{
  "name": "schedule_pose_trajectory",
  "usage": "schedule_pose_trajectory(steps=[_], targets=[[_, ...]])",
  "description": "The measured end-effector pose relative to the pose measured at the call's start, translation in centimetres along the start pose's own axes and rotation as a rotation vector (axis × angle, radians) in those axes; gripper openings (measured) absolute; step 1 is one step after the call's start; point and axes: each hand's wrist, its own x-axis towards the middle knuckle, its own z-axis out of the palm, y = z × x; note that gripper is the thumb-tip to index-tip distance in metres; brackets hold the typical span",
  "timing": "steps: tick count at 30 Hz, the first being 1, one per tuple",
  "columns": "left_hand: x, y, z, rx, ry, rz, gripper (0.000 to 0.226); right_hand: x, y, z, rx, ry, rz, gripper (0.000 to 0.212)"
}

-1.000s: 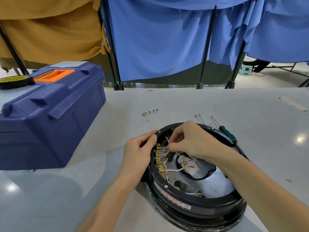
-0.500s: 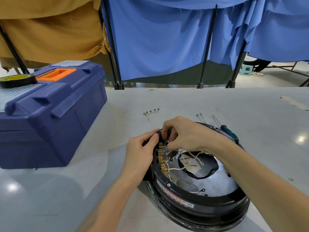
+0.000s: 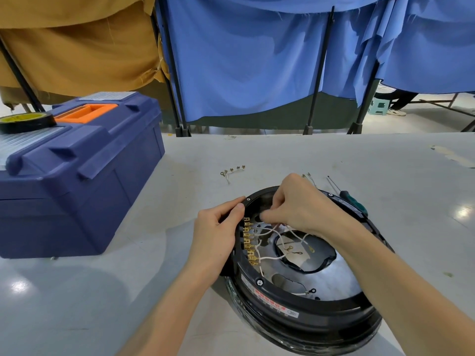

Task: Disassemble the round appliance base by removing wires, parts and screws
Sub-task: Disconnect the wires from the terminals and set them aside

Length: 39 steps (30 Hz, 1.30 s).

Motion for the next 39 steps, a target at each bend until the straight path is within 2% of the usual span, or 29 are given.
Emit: schedule_pose_trajectory(steps=[3,6,8,10,16,19,24,30,39], targets=[[0.0,0.0,0.1,0.018,0.005,0.016,0.020,-0.3,-0.3,-0.1,-0.026,-0.082,-0.018,0.013],[-0.1,0.1,0.1,0.040,-0.013,0.048,0.034,-0.3,-0.5,0.0,0.049,-0.136,-0.077,0.024],[-0.1,0.2,0.1,0.050,-0.027,0.061,0.039,-0.1,-0.5,0.3,0.053,-0.139,-0.126,0.022],[-0.1,0.2,0.1,0.051,-0.029,0.061,0.038,0.1,-0.6,0.7,0.028,-0.132,-0.148,0.012],[-0.1,0.2,0.0,0.034,0.004,0.037,0.021,0.3,-0.8,1.5,-0.025,-0.081,-0.170,0.013],[0.0,0.2,0.0,0.031,0.003,0.033,0.019,0.4,-0.9,1.7,-0.053,-0.069,-0.165,0.012],[0.2,0.1,0.0,0.037,0.001,0.037,0.022,0.3,-1.1,2.2,-0.206,-0.033,-0.208,0.026],[0.2,0.1,0.0,0.040,0.007,0.040,0.020,0.3,-1.2,2.0,-0.190,-0.012,-0.216,0.037],[0.0,0.4,0.0,0.046,0.007,0.031,0.020,0.3,-1.3,2.0,-0.180,-0.043,-0.185,0.036]])
